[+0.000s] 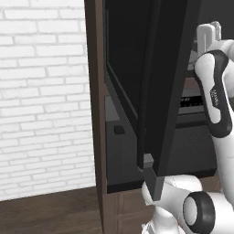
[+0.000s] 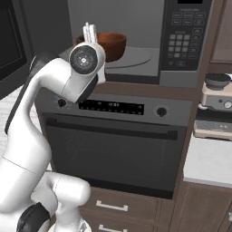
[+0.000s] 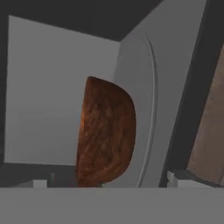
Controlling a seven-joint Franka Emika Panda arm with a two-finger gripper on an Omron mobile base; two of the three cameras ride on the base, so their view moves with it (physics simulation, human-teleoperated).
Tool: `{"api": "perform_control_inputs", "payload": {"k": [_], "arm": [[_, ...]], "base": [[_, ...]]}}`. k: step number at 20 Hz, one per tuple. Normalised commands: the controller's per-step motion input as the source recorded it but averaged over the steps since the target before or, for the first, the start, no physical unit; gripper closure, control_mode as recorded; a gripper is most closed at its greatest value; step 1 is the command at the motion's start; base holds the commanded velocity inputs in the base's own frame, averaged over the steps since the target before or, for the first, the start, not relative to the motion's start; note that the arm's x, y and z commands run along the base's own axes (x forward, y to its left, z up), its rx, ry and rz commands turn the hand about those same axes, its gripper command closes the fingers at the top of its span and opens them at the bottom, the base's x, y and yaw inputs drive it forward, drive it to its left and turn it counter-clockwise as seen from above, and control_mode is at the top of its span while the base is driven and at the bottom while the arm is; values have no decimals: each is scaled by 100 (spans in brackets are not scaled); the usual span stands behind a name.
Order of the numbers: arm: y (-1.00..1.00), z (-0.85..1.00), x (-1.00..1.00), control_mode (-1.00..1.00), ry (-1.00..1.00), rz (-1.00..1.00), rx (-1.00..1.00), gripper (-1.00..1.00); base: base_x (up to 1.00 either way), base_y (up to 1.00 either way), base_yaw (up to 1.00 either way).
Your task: Open the microwave, place the bowl with waffle inside the microwave, then close the microwave door and turn it on.
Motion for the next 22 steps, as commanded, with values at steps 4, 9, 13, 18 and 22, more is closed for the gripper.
{"api": "perform_control_inputs", "payload": {"k": [4,9,13,18,22], "arm": [[3,-5,-100,-100,-6,4,-15,-100],[23,-36,-35,-100,-8,1,-27,-100],[38,-47,-1,-100,-8,0,-31,-100],[45,-42,0,-100,-16,0,-24,-100],[47,-44,0,-100,-15,3,-21,-100]], "base": [[0,0,0],[0,0,0],[0,0,0],[0,0,0],[0,0,0]]}}
